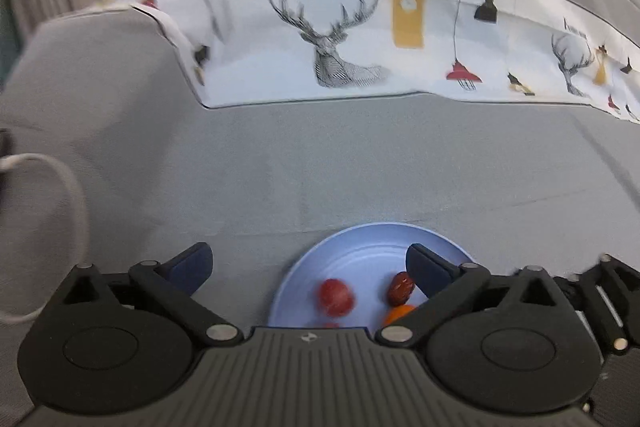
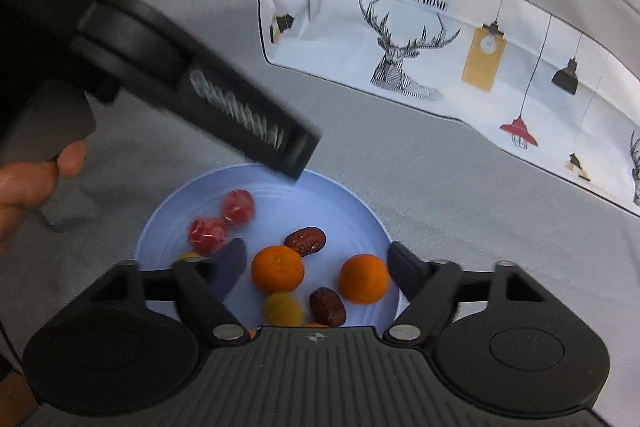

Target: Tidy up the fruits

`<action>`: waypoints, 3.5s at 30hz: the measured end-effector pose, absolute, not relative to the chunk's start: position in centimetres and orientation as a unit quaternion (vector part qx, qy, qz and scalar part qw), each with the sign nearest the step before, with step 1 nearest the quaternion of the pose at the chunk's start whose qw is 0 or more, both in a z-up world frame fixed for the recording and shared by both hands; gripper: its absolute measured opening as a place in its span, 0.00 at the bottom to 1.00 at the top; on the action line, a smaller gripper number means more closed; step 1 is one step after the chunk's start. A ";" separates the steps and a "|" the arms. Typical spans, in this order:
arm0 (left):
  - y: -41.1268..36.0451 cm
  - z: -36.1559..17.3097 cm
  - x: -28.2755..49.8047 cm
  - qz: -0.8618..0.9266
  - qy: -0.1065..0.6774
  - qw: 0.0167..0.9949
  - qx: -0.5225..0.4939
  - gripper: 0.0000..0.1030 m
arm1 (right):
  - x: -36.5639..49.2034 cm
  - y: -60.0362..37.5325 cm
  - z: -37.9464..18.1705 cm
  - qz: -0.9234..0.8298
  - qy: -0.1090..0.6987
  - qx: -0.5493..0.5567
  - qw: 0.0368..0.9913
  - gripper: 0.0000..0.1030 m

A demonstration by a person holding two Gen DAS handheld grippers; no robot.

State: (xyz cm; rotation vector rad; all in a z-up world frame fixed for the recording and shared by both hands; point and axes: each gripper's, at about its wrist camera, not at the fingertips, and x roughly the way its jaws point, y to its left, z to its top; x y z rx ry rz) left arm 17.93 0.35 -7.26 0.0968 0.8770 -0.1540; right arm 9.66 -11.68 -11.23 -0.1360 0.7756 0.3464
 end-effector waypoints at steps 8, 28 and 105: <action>3.0 -4.1 10.4 -0.070 0.461 0.884 0.035 1.00 | 2.5 -13.1 -7.0 0.117 0.391 -0.004 0.913 0.98; 3.0 -0.6 -2.5 -0.057 0.436 0.896 0.052 1.00 | -9.8 -15.0 -2.6 0.002 0.322 0.041 0.946 0.99; 2.5 -0.8 -3.3 -0.023 0.418 0.903 0.098 1.00 | -10.3 -14.3 -2.9 0.008 0.327 0.043 0.944 0.99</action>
